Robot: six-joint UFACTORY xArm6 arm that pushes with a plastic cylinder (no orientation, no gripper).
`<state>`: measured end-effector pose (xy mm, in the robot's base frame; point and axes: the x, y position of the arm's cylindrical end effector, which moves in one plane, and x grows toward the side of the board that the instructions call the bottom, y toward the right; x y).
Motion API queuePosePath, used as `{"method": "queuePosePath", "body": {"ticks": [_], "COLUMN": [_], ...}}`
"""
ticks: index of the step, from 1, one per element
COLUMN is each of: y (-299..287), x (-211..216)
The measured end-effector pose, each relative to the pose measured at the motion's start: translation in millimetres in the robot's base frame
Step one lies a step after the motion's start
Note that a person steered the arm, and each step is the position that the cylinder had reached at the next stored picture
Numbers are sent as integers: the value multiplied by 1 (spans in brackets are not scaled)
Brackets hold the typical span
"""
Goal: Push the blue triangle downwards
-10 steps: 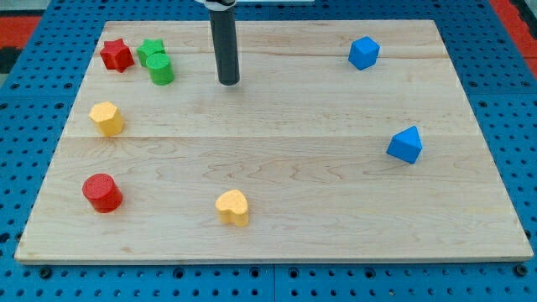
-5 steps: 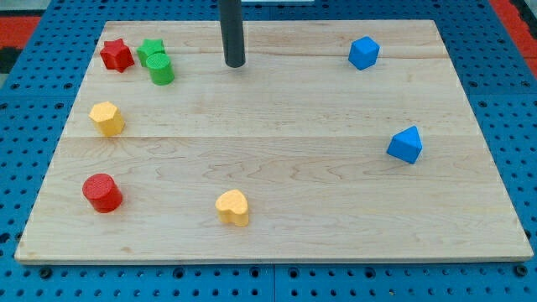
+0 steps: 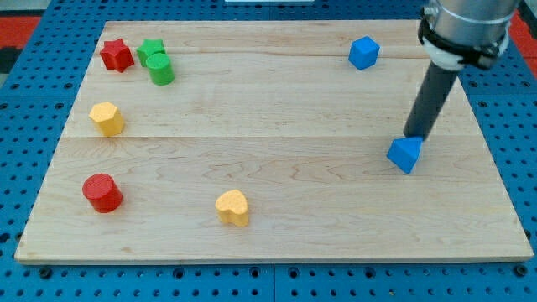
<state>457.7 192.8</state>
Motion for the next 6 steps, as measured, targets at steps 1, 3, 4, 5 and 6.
{"method": "queuePosePath", "body": {"ticks": [1,3,4,5,6], "y": [2,2,26,-35,-113], "x": [2,17,-27,-50,-51]}}
